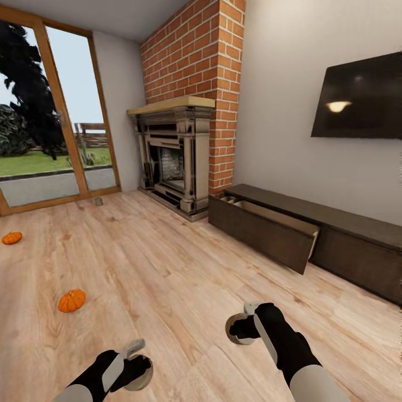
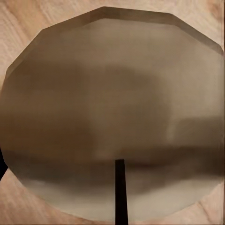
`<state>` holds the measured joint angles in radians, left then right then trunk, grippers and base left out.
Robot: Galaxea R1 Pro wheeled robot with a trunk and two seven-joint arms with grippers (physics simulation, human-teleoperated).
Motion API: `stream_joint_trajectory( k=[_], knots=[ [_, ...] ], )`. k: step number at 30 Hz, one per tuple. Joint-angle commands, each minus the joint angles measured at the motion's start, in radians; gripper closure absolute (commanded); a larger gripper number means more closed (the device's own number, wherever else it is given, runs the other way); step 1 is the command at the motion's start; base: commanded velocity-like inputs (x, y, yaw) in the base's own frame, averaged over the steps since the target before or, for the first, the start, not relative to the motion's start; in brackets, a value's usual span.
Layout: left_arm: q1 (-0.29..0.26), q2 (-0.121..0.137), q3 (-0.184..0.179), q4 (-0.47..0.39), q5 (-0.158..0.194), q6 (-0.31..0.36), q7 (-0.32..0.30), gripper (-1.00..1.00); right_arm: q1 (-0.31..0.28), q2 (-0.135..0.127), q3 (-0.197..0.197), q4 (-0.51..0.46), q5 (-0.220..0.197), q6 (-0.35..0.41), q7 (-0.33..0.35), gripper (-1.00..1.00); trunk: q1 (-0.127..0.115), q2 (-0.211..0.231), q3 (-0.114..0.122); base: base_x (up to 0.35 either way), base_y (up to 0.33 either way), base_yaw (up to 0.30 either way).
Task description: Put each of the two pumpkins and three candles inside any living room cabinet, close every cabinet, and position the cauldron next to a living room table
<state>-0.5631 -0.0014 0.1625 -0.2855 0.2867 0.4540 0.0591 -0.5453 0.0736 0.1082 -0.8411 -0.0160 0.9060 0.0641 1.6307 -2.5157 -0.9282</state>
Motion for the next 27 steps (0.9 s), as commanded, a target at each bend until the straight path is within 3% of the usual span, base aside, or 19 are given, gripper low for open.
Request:
stream_joint_trajectory(
  k=[1, 5, 17, 27],
  knots=[
    [0.0, 0.0, 0.002, -0.003, 0.009, 0.006, 0.005, 1.0, -0.001, 0.0, 0.001, -0.001, -0.004, 0.004, 0.0, 1.0, 0.0, 0.0, -0.001, 0.335, 0.035, -0.249],
    [0.0, 0.0, 0.002, -0.003, 0.009, 0.006, 0.005, 1.0, -0.001, 0.0, 0.001, -0.001, -0.004, 0.004, -0.001, 1.0, 0.0, 0.0, 0.001, 0.335, 0.068, -0.214],
    [0.0, 0.0, 0.002, -0.003, 0.009, 0.006, 0.005, 1.0, -0.001, 0.0, 0.001, -0.001, -0.004, 0.005, -0.001, 1.0, 0.0, 0.0, 0.001, 0.335, 0.111, -0.042],
    [0.0, -0.004, 0.002, -0.003, 0.009, 0.006, 0.005, 1.0, -0.001, -0.001, -0.001, -0.001, -0.004, 0.005, 0.0, 1.0, 0.0, 0.0, 0.001, 0.335, 0.14, -0.243]
  ],
)
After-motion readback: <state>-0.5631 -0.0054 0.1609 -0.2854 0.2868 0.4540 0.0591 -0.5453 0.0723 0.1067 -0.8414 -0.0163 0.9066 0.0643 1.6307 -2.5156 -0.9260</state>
